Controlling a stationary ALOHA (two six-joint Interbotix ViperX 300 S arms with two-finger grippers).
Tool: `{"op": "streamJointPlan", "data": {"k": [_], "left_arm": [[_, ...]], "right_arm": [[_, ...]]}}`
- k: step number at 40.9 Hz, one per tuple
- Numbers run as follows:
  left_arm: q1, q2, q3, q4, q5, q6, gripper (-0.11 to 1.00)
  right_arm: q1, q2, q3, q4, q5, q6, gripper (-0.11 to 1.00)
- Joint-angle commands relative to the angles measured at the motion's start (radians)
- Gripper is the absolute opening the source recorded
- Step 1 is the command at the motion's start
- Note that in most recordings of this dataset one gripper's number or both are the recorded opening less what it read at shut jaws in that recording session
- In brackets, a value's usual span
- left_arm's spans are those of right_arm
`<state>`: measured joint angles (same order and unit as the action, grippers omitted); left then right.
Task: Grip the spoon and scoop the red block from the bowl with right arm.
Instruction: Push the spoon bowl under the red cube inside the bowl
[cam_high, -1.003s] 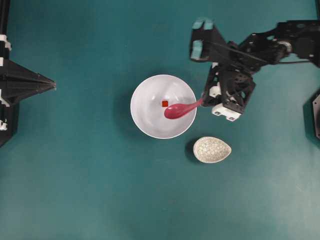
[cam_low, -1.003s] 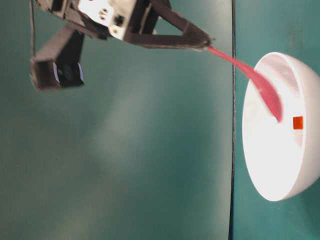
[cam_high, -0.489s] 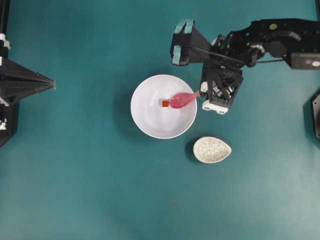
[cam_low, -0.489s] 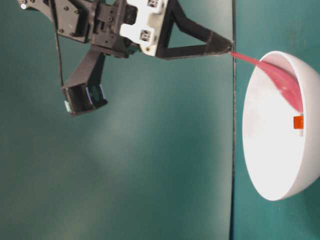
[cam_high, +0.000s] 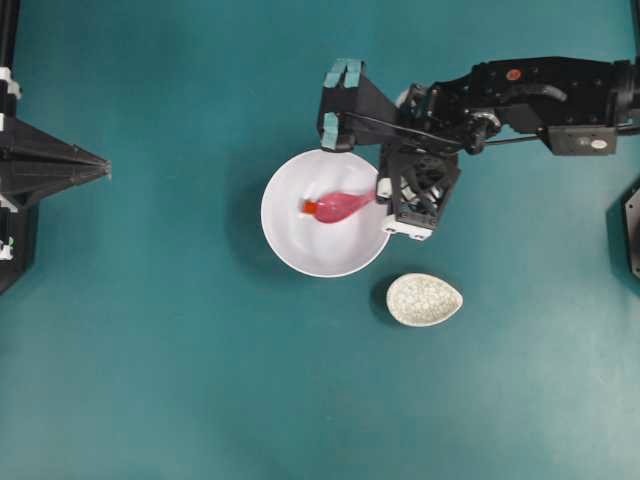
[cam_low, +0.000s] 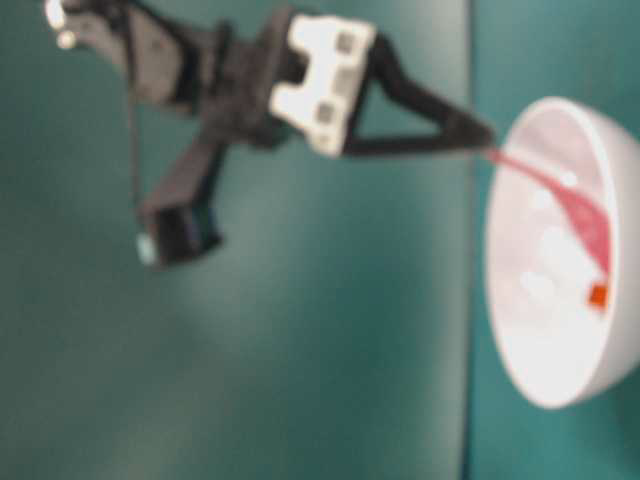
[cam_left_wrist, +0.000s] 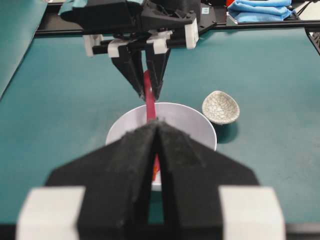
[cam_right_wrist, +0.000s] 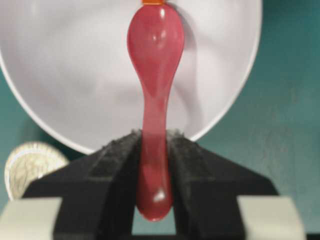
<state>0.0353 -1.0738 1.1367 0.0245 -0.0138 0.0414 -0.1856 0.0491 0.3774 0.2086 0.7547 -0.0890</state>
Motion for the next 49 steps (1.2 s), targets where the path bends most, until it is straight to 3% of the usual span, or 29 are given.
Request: {"op": "streamJointPlan", "data": {"k": [1,21,29,34,43,49], "left_arm": [[0.003,0.006,-0.026,0.003,-0.003,0.002,0.0],[0.003,0.006,-0.028,0.003,-0.005,0.0,0.0],[0.003,0.011,-0.028,0.003,-0.005,0.0,0.0],[0.003,0.009,-0.028,0.003,-0.006,-0.002,0.0],[0.003,0.011,-0.028,0.003,-0.012,-0.002,0.0],[0.003,0.012,-0.026,0.003,-0.02,-0.002,0.0]], "right_arm": [[-0.002,-0.008,-0.037,-0.002,-0.028,0.005,0.24],[0.026,-0.009,-0.037,0.015,-0.034,0.011,0.24],[0.028,-0.014,-0.091,0.021,-0.023,0.018,0.24],[0.029,-0.021,-0.132,0.032,0.038,0.029,0.24],[0.029,-0.017,-0.17,0.04,0.272,0.038,0.24],[0.029,-0.015,-0.17,0.04,0.336,0.037,0.24]]}}
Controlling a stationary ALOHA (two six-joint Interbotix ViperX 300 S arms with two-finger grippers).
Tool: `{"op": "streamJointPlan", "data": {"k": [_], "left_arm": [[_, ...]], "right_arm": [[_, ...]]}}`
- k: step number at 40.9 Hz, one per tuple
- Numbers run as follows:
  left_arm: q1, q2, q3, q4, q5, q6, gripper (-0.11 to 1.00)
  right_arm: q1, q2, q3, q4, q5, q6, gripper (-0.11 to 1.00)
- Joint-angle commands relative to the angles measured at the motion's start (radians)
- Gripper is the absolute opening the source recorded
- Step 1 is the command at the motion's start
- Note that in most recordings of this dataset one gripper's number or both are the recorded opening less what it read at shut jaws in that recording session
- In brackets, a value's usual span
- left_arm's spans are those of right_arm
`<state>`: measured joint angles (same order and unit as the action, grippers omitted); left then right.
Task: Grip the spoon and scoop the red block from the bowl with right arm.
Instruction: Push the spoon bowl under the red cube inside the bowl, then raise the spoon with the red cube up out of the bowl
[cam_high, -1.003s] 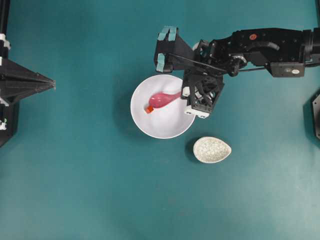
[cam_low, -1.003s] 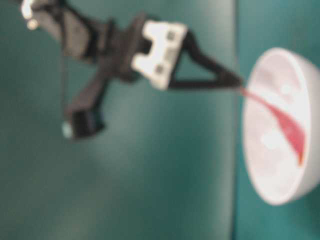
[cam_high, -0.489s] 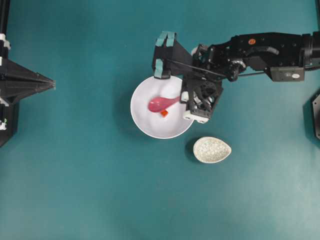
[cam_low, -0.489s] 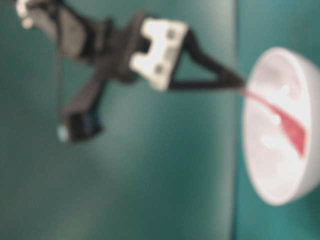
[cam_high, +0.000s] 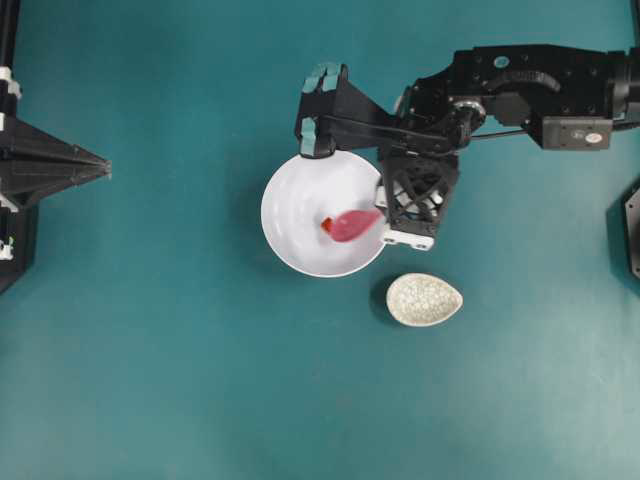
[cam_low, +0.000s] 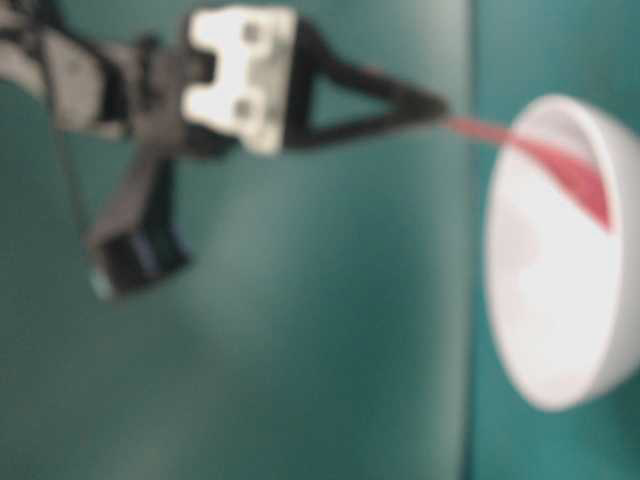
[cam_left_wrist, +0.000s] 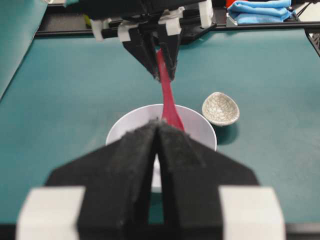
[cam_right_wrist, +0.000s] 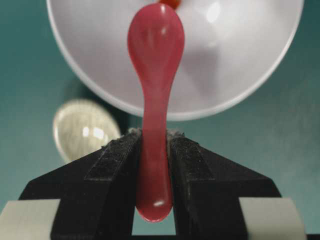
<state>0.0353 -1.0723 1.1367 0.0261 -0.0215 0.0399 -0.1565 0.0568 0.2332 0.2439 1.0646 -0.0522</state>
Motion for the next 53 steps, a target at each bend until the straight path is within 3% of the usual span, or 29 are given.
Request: {"op": "streamJointPlan", "data": {"k": [1,21,37,53], "left_arm": [[0.003,0.011,-0.026,0.002,-0.012,0.0,0.0],[0.003,0.011,-0.025,0.002,-0.017,0.0,0.0],[0.003,0.011,-0.025,0.002,-0.017,0.0,0.0],[0.003,0.011,-0.026,0.002,-0.017,0.0,0.0]], "right_arm": [[0.0,-0.023,-0.026,0.006,0.026,0.0,0.24],[0.0,0.032,-0.017,-0.003,-0.052,-0.018,0.24],[0.0,0.055,-0.015,-0.058,-0.16,-0.009,0.24],[0.0,0.058,-0.015,-0.069,-0.265,0.005,0.24]]}}
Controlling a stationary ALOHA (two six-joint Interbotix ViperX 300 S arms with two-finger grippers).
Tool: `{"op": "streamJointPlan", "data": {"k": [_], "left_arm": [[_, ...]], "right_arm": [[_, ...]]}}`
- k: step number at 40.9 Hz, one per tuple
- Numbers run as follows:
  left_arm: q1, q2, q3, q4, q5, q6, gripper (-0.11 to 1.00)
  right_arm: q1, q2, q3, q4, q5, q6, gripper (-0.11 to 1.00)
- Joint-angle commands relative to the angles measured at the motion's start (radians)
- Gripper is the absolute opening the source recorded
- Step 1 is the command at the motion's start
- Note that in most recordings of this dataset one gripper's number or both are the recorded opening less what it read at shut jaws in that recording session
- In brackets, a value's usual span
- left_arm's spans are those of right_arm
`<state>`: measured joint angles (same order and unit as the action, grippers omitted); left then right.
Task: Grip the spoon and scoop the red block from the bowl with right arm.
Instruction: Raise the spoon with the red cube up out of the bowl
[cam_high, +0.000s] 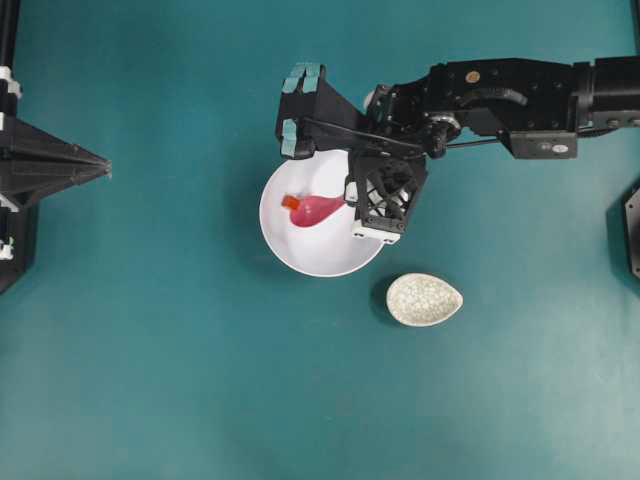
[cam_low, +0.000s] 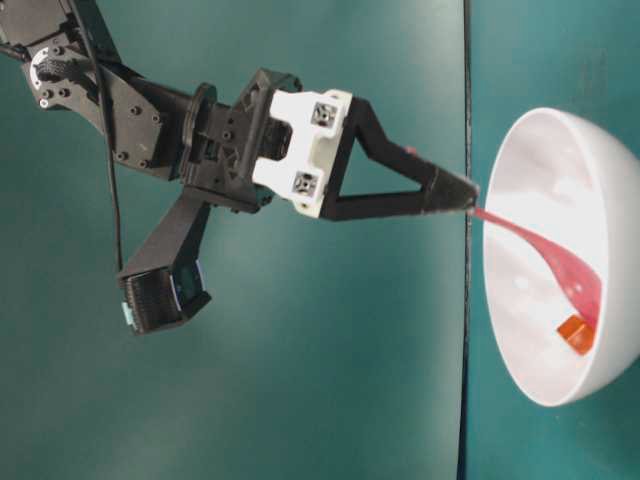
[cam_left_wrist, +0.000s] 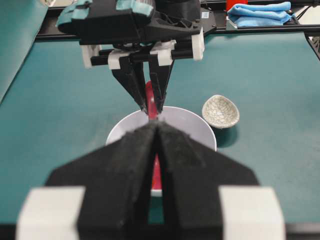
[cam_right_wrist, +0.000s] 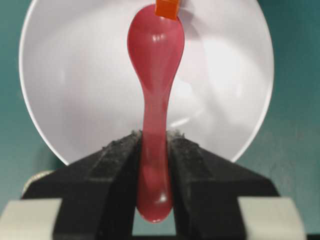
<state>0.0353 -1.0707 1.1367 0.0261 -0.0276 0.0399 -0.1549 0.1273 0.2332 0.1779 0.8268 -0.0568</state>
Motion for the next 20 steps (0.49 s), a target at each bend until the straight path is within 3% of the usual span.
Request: {"op": "streamJointPlan", "data": {"k": [1,20], "left_arm": [[0.003,0.009,-0.025,0.002,-0.011,0.0,0.0],[0.003,0.009,-0.025,0.002,-0.011,0.0,0.0]], "right_arm": [[-0.002,-0.012,-0.015,-0.003,-0.031,0.011,0.24],[0.008,-0.064,0.081,-0.002,-0.155,0.104,0.24]]}}
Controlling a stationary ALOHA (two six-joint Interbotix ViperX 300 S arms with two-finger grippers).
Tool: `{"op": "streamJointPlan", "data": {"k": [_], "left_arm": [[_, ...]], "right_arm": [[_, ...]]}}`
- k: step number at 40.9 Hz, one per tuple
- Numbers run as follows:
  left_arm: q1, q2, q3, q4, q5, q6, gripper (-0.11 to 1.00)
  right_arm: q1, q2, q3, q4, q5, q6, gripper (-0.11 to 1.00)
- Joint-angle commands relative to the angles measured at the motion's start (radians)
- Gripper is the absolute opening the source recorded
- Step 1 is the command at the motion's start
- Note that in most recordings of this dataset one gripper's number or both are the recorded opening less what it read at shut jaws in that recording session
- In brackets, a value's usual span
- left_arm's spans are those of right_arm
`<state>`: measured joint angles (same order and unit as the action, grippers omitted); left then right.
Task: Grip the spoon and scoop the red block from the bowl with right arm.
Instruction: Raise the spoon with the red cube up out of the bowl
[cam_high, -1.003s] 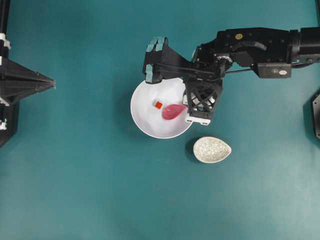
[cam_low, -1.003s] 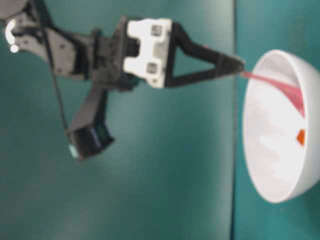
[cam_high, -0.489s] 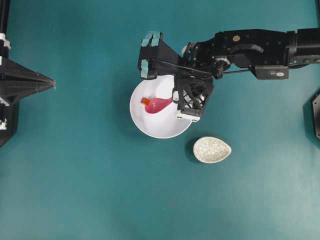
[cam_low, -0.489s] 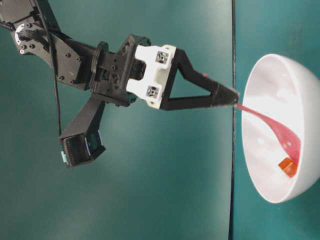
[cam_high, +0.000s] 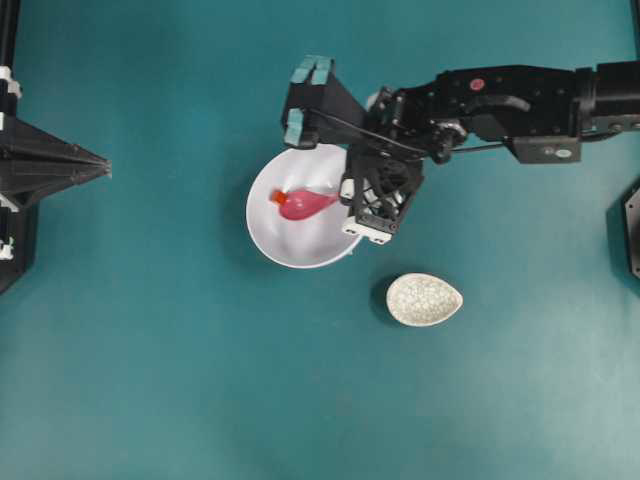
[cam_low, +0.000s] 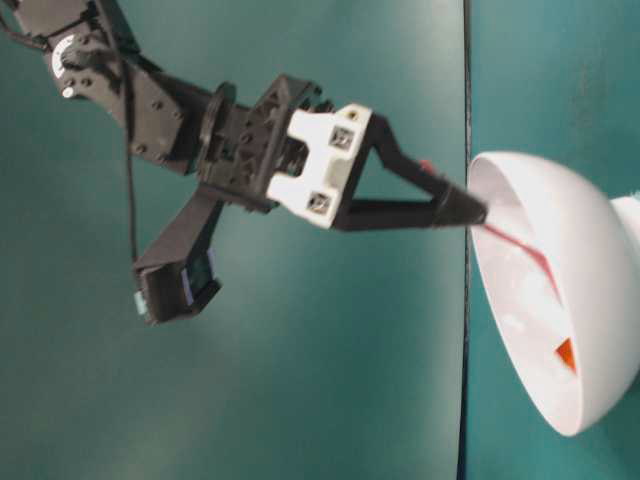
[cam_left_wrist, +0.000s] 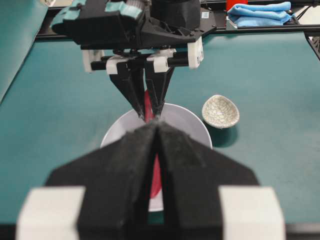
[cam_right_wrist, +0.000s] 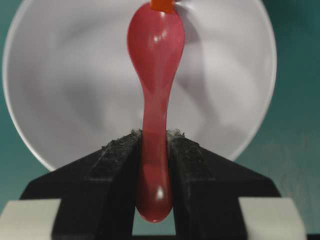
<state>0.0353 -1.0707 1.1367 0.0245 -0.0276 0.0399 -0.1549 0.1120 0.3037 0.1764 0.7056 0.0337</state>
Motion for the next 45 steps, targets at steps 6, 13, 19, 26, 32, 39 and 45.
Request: {"op": "streamJointPlan", "data": {"k": [6,13,19,26,32,39,45], "left_arm": [[0.003,0.009,-0.025,0.003,-0.011,0.0,0.0],[0.003,0.009,-0.023,0.003,-0.005,-0.002,0.0],[0.003,0.009,-0.021,0.003,0.0,-0.002,0.0],[0.003,0.009,-0.021,0.003,0.008,-0.003,0.0],[0.003,0.009,-0.021,0.003,0.009,-0.009,0.0],[0.003,0.009,-0.023,0.003,0.011,-0.009,0.0],[0.003,0.009,-0.023,0.002,0.011,-0.017,0.0]], "right_arm": [[0.026,-0.086,0.074,0.0,-0.115,0.041,0.24],[0.044,-0.121,0.132,-0.002,-0.196,0.066,0.24],[0.057,-0.138,0.163,0.0,-0.233,0.075,0.24],[0.075,-0.156,0.199,0.002,-0.27,0.077,0.24],[0.091,-0.193,0.268,0.005,-0.342,0.089,0.24],[0.109,-0.249,0.417,0.012,-0.595,0.135,0.24],[0.112,-0.307,0.494,0.014,-0.703,0.161,0.24]]}}
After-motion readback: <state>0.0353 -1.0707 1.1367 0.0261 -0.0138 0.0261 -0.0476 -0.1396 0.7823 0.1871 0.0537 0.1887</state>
